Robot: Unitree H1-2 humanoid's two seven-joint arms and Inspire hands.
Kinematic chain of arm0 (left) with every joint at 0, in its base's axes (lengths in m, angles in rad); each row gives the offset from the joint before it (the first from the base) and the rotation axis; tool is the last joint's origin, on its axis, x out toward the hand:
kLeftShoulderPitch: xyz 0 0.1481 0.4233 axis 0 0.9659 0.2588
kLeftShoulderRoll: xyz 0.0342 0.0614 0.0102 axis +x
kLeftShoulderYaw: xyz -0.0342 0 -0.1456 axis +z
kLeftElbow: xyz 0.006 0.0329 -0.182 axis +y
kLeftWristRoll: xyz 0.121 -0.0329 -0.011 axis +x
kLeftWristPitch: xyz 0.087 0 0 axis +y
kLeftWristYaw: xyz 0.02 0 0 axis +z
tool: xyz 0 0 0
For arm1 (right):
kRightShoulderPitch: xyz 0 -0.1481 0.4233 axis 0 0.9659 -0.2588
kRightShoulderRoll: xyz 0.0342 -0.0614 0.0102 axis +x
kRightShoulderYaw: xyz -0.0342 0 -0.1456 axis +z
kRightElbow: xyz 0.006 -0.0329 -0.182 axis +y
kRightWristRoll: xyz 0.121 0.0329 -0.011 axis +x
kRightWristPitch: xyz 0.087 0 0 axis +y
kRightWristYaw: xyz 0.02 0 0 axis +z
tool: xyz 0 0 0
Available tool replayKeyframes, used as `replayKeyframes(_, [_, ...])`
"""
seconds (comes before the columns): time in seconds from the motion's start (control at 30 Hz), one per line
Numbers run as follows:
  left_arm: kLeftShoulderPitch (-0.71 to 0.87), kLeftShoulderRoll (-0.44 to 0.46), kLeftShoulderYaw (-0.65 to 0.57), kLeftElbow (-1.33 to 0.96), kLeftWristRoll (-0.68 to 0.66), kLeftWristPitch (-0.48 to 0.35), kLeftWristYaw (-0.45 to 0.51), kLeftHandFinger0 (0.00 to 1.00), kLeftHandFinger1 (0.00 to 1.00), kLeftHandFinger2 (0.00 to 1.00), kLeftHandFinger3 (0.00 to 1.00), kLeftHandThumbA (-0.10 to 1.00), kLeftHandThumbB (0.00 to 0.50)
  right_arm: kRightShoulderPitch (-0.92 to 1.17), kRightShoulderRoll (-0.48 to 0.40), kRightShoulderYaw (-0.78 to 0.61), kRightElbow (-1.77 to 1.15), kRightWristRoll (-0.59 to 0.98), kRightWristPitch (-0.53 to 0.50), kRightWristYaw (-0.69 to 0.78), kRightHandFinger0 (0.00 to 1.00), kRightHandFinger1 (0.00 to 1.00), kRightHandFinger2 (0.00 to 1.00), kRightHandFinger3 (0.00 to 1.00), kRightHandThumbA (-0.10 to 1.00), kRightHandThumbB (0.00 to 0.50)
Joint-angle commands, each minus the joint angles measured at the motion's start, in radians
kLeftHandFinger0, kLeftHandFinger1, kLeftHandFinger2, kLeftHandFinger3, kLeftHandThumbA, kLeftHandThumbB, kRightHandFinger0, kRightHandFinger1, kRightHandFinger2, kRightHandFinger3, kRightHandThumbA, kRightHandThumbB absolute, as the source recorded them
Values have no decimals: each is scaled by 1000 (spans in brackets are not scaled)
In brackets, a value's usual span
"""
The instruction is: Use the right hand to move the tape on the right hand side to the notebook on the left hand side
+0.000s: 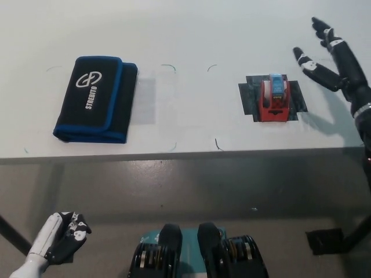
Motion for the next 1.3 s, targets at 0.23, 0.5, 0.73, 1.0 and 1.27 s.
replayKeyframes(0.23, [-14,8,23,-6,-21,-61,-3,0,27,160,320,-99,331,-153,35,28,313,-5,-179,-32,1000,1000,1000,1000,637,500])
replayKeyframes(0.5, [-9,3,37,-20,-38,-40,-10,0,32,215,316,-100,369,-197,69,14,554,26,-246,-17,1000,1000,1000,1000,683,500])
replayKeyframes(0.73, [-13,-5,39,-19,-27,-47,-6,104,108,251,327,-100,380,-203,86,6,693,43,-300,-18,1000,1000,1000,1000,620,500])
replayKeyframes(1.0, [-12,-3,40,-16,-10,-46,2,155,169,279,341,-100,364,-196,98,-3,779,57,-350,-15,1000,1000,1000,1000,589,500])
replayKeyframes(1.27, [-13,-8,41,-18,-7,-39,2,202,207,306,346,-100,372,-217,140,-4,776,68,-345,-11,1000,1000,1000,1000,585,500])
